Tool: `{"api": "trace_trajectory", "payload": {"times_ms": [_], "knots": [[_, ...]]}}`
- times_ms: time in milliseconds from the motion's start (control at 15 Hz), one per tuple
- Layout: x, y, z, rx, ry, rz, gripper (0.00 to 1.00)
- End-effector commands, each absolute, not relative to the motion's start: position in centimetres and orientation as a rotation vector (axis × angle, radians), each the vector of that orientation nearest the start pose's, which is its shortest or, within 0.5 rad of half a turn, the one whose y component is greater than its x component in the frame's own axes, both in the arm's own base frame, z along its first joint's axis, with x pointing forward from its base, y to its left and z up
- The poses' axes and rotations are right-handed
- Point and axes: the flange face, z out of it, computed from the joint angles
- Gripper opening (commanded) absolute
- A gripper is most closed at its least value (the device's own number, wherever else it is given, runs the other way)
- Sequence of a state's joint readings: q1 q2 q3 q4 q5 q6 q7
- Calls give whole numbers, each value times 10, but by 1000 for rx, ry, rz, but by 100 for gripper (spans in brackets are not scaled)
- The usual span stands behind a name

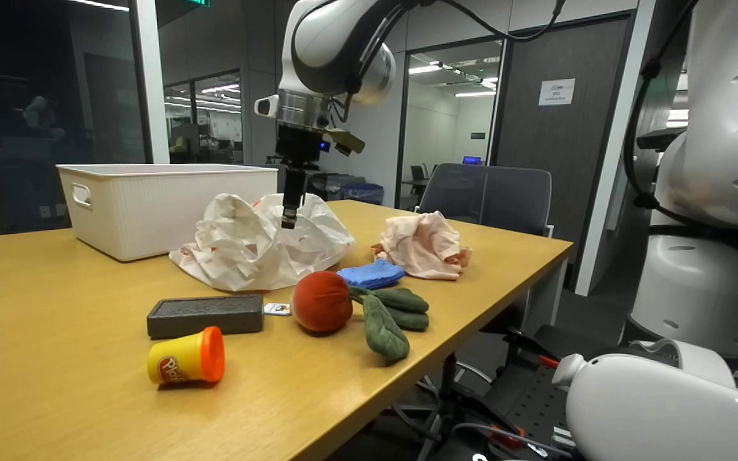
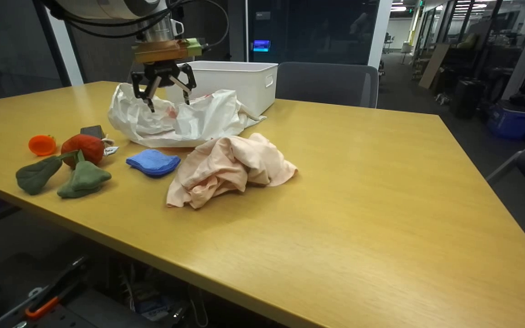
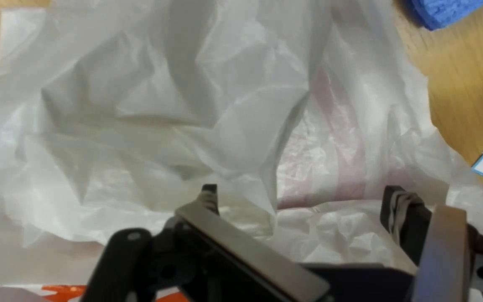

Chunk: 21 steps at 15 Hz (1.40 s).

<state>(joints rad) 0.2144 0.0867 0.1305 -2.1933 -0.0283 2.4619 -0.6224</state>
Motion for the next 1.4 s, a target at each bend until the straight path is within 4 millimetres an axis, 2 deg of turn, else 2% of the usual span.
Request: {"api": "trace_trajectory", "payload": {"times_ms": [0, 200, 267, 333, 733, 933, 1133, 1333], "knots": [[556, 174, 365, -2806, -1566, -291, 100], [568, 159, 360, -2826, -1601, -255, 100], [570, 154, 358, -2828, -1592, -244, 75], [572, 151, 358, -2823, -1574, -233, 74], [574, 132, 359, -2806, -1473, -180, 26], [574, 120, 363, -2761, -1348, -138, 4], [578, 102, 371, -2659, -1153, -87, 0], [586, 69, 390, -2558, -970, -72, 3]]}}
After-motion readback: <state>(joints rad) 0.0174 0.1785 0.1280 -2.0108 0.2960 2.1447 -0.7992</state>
